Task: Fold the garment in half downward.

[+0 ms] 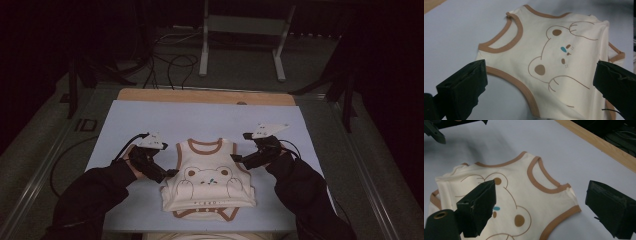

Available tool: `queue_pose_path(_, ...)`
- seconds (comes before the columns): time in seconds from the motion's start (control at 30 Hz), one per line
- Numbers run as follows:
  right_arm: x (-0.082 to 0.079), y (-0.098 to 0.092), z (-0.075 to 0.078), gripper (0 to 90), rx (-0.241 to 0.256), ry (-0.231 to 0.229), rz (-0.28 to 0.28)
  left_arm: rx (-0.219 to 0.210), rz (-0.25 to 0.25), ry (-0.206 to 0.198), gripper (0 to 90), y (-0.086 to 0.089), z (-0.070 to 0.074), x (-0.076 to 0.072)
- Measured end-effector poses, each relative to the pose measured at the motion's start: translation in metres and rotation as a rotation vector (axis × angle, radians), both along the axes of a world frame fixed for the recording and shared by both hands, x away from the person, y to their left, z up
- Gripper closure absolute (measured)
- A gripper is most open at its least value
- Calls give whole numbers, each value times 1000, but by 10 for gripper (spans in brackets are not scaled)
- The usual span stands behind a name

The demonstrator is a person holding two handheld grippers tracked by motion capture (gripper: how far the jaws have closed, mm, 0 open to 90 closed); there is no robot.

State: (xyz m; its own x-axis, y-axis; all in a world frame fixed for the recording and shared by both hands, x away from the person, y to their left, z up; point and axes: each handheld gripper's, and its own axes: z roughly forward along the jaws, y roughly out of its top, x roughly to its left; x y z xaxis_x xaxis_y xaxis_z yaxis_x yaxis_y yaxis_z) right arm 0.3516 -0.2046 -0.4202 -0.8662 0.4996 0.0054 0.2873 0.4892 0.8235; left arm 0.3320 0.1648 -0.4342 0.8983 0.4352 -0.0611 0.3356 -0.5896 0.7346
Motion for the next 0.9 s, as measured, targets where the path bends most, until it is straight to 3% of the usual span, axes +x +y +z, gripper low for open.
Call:
queue_pose_path(0.5,29,12,-19,95,-29,29,12,27,-2,19,0,-10,-13,25)
queue_pose_path(0.73,41,17,-32,95,-51,53,17,22,-5,45,0,-15,-23,38)
queue_pose_path(0.9,48,17,-40,95,-66,62,11,42,-10,68,0,-21,-30,48)
